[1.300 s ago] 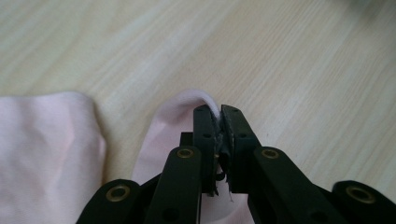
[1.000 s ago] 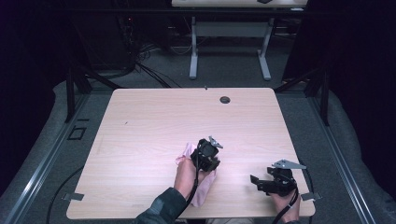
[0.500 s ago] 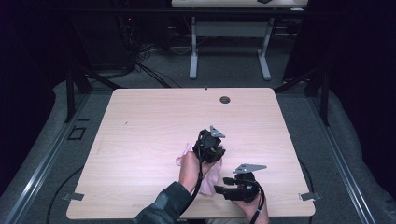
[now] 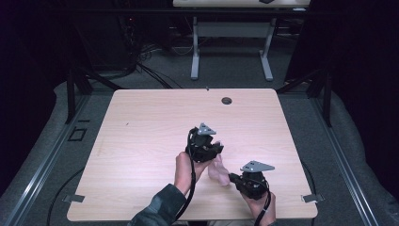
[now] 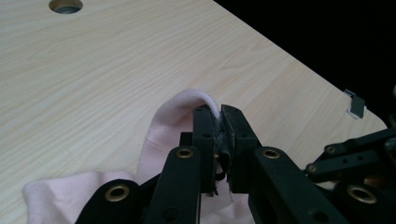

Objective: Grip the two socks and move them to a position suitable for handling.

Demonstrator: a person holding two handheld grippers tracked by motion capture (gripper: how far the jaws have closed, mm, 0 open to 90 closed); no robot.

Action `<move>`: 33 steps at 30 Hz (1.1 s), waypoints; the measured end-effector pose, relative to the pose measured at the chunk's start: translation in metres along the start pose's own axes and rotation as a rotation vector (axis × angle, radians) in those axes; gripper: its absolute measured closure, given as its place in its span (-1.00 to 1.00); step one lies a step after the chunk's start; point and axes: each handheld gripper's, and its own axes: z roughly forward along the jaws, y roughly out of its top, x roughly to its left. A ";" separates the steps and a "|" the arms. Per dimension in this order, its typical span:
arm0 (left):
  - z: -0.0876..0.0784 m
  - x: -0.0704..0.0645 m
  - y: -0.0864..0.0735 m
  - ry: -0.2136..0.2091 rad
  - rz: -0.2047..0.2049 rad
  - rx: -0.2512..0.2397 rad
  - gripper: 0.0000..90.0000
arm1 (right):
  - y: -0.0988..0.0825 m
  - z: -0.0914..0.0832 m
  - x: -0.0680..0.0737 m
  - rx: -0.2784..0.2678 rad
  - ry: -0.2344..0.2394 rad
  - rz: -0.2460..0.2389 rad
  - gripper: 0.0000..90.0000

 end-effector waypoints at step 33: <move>-0.035 0.031 -0.114 0.013 -0.132 0.057 0.08 | -0.019 -0.002 0.025 0.177 0.153 -0.182 0.41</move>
